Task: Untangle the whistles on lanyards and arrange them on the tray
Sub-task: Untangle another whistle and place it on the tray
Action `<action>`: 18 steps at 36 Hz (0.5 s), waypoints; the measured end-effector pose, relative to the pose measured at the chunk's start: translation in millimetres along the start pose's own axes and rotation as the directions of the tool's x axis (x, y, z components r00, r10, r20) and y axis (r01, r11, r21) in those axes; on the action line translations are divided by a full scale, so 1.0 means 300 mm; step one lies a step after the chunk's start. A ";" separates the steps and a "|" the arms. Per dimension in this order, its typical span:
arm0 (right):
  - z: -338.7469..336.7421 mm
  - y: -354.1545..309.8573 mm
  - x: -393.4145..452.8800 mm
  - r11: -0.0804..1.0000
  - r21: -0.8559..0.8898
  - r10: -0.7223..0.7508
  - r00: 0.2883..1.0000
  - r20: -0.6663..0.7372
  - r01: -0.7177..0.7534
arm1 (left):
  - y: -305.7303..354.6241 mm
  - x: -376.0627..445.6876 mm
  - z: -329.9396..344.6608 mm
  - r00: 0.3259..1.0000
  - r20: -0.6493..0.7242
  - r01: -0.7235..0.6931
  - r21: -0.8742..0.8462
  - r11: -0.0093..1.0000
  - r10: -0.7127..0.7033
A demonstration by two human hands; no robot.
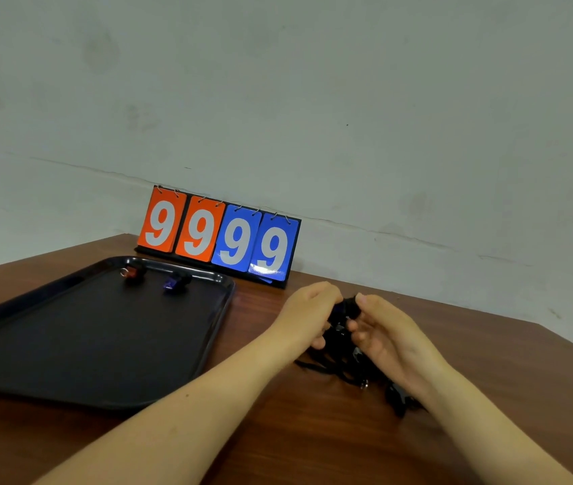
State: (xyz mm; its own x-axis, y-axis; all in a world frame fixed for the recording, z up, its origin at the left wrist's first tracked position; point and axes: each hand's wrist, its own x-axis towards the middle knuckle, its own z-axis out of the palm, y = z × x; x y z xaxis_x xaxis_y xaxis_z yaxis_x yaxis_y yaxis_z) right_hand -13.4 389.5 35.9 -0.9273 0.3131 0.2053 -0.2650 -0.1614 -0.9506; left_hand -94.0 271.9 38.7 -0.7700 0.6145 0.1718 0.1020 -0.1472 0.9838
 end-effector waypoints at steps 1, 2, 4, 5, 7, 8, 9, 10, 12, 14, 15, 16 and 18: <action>0.002 0.000 0.001 0.999 0.051 0.015 1.000 -0.002 -0.015 | -0.001 -0.001 0.004 1.000 -0.003 0.021 -0.034 0.999 -0.021; 0.004 0.001 0.002 0.996 0.091 0.022 1.000 -0.003 -0.022 | -0.003 -0.003 0.007 0.999 -0.003 0.043 -0.068 0.997 -0.043; 0.006 -0.001 0.003 0.991 0.135 0.014 1.000 -0.008 -0.013 | -0.005 -0.003 0.011 0.997 0.017 0.071 -0.136 0.988 -0.069; 0.009 -0.001 0.003 0.989 0.148 0.005 1.000 -0.008 -0.004 | -0.006 -0.003 0.012 0.997 0.033 0.074 -0.168 0.983 -0.069; 0.010 0.001 0.006 0.985 0.173 -0.007 1.000 -0.003 0.008 | -0.004 -0.004 0.013 0.997 0.060 0.059 -0.206 0.977 -0.048; 0.010 0.002 0.006 0.985 0.171 -0.016 1.000 0.003 0.015 | -0.006 -0.005 0.013 0.997 0.075 0.044 -0.206 0.978 -0.029; 0.011 0.002 0.007 0.988 0.152 -0.027 1.000 0.006 0.025 | -0.007 -0.005 0.015 0.995 0.094 0.031 -0.198 0.980 -0.012; 0.012 0.001 0.007 0.992 0.116 -0.041 0.999 0.000 0.041 | -0.010 -0.007 0.016 0.994 0.110 0.020 -0.185 0.982 0.001; 0.013 0.002 0.007 0.996 0.048 -0.072 0.997 -0.038 0.074 | -0.017 -0.010 0.017 0.992 0.123 0.005 -0.173 0.985 0.017; 0.012 0.005 0.006 0.996 0.021 -0.090 0.994 -0.066 0.092 | -0.017 -0.013 0.018 0.993 0.115 0.018 -0.198 0.980 0.005; 0.012 0.009 0.004 0.995 0.011 -0.098 0.993 -0.071 0.099 | -0.014 -0.014 0.018 0.994 0.110 0.033 -0.221 0.975 -0.008; 0.015 0.014 0.005 0.994 -0.006 -0.108 0.991 -0.075 0.108 | -0.012 -0.015 0.016 0.994 0.109 0.046 -0.244 0.969 -0.020; 0.020 0.023 0.004 0.990 -0.056 -0.138 0.986 -0.093 0.133 | -0.011 -0.014 0.013 0.992 0.120 0.065 -0.284 0.957 -0.032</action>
State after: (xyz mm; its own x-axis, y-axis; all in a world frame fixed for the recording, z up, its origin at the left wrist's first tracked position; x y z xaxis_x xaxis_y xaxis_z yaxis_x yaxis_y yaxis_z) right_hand -17.8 383.2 31.0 -0.8531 0.4183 0.3118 -0.3708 -0.0656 -0.9264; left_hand -88.5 272.8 34.9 -0.6918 0.7073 0.1452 -0.1314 -0.3211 0.9379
